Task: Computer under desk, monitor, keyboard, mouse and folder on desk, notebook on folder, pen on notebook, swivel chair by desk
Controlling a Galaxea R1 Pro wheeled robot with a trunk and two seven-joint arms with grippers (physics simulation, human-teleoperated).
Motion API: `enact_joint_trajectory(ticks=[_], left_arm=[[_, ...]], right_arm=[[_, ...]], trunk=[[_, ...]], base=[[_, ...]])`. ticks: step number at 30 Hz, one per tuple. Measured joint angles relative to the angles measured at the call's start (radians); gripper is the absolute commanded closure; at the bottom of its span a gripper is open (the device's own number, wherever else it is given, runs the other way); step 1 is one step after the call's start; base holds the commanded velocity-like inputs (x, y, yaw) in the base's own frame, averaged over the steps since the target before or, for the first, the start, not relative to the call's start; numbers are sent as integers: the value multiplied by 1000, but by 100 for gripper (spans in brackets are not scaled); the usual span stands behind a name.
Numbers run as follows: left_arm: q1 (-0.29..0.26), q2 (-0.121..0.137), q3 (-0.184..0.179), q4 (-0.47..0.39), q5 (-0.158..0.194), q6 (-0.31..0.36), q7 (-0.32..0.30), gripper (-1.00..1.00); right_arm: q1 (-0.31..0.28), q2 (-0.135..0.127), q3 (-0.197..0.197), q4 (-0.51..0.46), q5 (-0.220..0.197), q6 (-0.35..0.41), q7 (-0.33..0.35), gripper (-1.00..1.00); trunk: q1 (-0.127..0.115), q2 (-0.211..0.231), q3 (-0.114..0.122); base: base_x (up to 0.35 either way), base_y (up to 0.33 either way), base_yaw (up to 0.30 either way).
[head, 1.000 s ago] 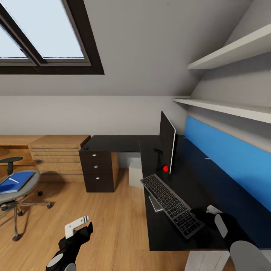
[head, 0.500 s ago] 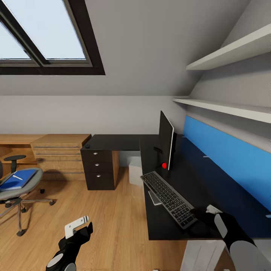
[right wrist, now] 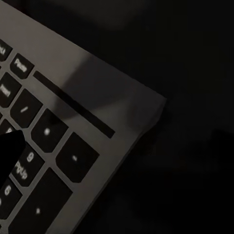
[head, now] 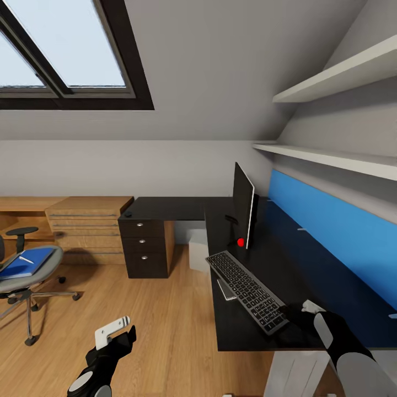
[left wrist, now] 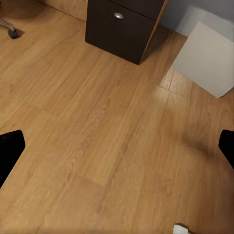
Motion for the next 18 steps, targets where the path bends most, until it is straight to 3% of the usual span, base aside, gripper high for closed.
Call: enact_joint_trajectory(ticks=[18], left_arm=[[-1, 0, 0, 0, 1, 0, 0, -100]], right_arm=[[1, 0, 0, -6, 10, -8, -3, -100]], trunk=[[0, 0, 0]], base=[[0, 0, 0]])
